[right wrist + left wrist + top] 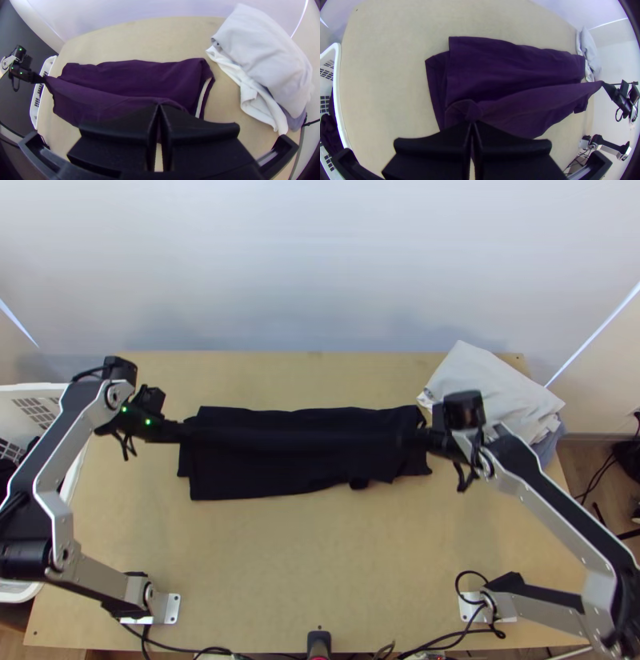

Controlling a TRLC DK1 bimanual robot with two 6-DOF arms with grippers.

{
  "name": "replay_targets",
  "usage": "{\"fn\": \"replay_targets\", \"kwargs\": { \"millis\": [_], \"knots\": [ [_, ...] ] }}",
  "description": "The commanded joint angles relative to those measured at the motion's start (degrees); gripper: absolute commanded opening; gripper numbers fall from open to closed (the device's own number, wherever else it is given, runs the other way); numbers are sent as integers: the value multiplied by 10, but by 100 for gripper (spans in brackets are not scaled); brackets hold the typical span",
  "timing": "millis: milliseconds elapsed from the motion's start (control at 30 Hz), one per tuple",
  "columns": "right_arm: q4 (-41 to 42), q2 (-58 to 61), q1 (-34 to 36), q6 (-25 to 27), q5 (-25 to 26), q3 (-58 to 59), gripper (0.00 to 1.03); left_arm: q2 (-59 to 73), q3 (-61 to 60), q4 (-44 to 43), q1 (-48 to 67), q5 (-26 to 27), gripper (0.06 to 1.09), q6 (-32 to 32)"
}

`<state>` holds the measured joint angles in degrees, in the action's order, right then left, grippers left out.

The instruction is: Fold the t-shirt

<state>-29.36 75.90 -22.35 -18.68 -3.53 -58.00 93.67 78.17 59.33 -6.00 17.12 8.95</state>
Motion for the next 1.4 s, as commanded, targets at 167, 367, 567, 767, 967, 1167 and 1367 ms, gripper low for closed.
{"fn": "replay_targets", "kwargs": {
  "millis": [167,367,567,767,967,1167,1367],
  "knots": [
    [60,138,57,30,-11,-96,3,100,116,-12,5,-2,9,-26],
    [68,169,57,30,-11,-125,3,125,139,-12,7,-10,9,-26],
    [75,178,56,30,-11,-127,3,135,126,-4,14,-13,9,-24],
    [79,185,56,21,-11,-127,10,142,99,-21,27,-27,13,-28],
    [120,193,53,18,50,-136,88,135,97,-128,42,-93,102,-43],
    [166,121,55,14,86,-122,93,57,57,-253,9,-46,104,-92],
    [150,54,65,11,73,-99,93,53,36,-210,-88,116,104,-52]
  ]
}}
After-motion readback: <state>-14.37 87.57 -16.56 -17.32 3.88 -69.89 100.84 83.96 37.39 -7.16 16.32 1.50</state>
